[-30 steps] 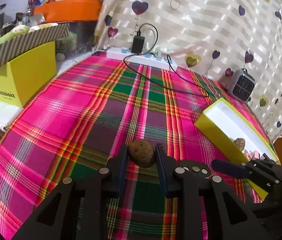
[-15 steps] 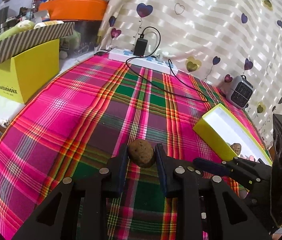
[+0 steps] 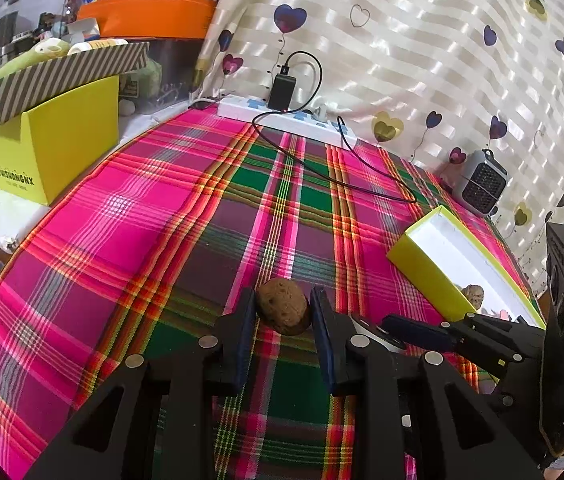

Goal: Organize objects
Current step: 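Carry the walnut and black disc over the yellow tray with both tools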

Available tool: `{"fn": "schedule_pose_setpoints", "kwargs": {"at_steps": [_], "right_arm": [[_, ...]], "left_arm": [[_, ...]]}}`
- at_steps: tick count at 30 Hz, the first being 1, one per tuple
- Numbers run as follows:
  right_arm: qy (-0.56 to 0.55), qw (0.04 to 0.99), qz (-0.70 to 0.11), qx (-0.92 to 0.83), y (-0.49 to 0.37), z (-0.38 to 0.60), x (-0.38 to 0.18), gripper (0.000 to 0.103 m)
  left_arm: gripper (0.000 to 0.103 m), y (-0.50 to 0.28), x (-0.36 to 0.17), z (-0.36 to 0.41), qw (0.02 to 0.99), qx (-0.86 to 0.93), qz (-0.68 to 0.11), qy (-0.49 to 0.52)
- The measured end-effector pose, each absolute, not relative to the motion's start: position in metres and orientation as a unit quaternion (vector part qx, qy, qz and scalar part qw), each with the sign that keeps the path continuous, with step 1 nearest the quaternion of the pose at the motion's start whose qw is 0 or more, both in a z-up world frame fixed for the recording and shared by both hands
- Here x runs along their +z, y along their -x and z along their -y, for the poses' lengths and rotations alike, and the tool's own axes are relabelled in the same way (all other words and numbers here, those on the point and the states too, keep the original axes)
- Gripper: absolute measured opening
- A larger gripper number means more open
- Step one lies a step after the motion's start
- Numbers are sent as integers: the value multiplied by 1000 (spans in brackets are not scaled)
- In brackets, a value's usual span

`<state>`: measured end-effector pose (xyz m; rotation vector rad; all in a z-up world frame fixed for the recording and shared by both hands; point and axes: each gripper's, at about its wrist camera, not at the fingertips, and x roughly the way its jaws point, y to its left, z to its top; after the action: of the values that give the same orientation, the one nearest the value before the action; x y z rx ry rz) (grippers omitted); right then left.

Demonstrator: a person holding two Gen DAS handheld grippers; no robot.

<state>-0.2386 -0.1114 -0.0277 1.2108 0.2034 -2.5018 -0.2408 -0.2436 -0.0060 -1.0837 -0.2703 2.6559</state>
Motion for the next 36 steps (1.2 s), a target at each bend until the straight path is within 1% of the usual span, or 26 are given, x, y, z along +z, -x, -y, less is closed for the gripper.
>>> {"fn": "schedule_pose_setpoints", "kwargs": {"at_steps": [13,25,36], "right_arm": [[-402,174,-47,-898,216,92,-10,37],[-371,166,-18,-914,180,56,10,37],[-338,134,9,-932,155,4,29,37]], "left_arm": [[26,238,-9,233,137,912,79,377],[26,218,4,191,170,913,44,369],[26,203,23,134,205,914,-4,351]]}}
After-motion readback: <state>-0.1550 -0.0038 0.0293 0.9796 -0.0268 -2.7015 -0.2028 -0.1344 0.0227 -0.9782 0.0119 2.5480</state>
